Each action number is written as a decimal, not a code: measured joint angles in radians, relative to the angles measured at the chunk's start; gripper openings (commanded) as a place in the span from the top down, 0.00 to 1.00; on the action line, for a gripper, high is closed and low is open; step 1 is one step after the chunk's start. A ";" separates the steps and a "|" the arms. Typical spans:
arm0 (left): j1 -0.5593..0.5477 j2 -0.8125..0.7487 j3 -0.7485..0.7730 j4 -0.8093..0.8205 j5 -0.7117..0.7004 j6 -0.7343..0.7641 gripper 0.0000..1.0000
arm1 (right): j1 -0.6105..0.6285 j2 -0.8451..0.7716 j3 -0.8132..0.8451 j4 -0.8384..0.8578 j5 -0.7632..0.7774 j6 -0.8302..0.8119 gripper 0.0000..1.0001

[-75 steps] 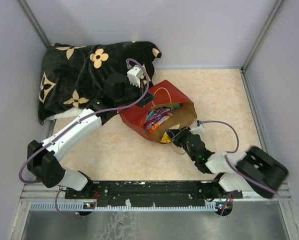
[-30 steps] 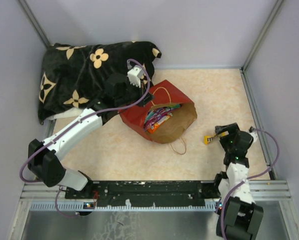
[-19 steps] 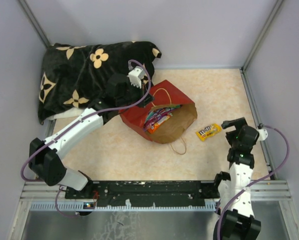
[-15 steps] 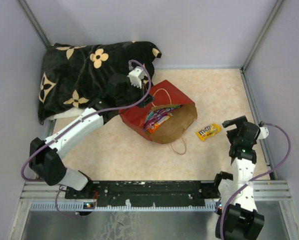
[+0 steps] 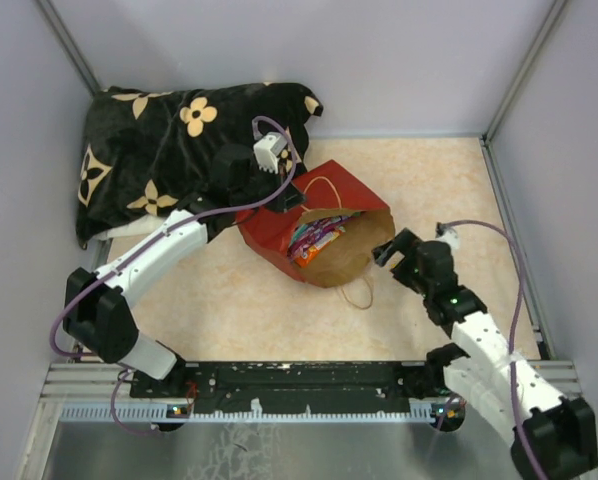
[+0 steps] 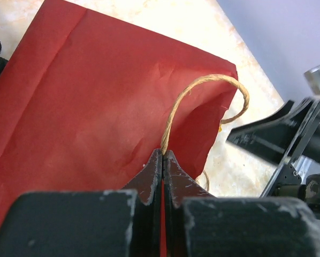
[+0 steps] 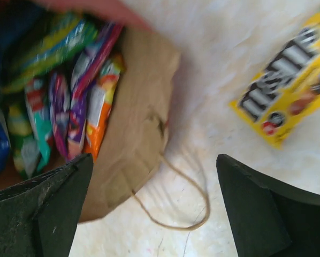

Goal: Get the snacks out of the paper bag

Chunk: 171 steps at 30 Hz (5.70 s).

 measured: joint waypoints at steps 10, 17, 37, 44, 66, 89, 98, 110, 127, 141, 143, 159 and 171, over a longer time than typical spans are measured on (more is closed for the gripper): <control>0.006 0.005 0.000 0.000 0.016 -0.014 1.00 | 0.400 0.116 -0.126 0.364 0.089 0.070 0.10; 0.007 0.006 0.000 0.001 0.019 -0.015 1.00 | 0.473 0.281 -0.134 0.544 0.131 0.119 0.10; 0.007 0.010 0.000 0.002 0.041 -0.019 1.00 | 0.489 0.793 0.093 0.767 0.294 0.415 0.40; 0.007 0.010 0.000 0.002 0.050 -0.022 1.00 | 0.482 0.913 0.127 0.766 0.296 0.462 0.49; 0.007 0.021 0.000 0.009 0.087 -0.039 1.00 | 0.500 0.907 0.059 0.877 0.291 0.501 1.00; 0.007 0.038 0.000 0.012 0.086 -0.037 1.00 | 0.569 -0.289 0.076 -0.146 0.360 0.195 1.00; 0.007 0.056 0.000 0.012 0.088 -0.037 1.00 | 0.336 -0.336 0.117 -0.295 0.295 0.109 1.00; 0.007 0.058 0.000 0.012 0.095 -0.039 1.00 | 0.039 -0.276 0.332 -0.409 0.172 -0.034 1.00; 0.005 0.058 0.000 0.012 0.116 -0.046 1.00 | -0.549 0.428 0.573 0.117 -0.208 0.005 1.00; -0.011 0.058 0.000 0.016 0.161 -0.061 1.00 | -0.579 1.356 0.986 0.649 -0.317 0.101 1.00; -0.013 0.058 0.000 0.017 0.171 -0.064 1.00 | -0.579 1.486 1.093 0.687 -0.338 0.101 1.00; -0.019 0.116 0.000 0.024 0.203 -0.076 1.00 | -0.580 1.739 1.133 0.838 -0.313 0.198 0.83; -0.023 0.116 0.000 0.023 0.186 -0.071 1.00 | -0.580 1.654 0.952 0.933 -0.198 0.315 0.95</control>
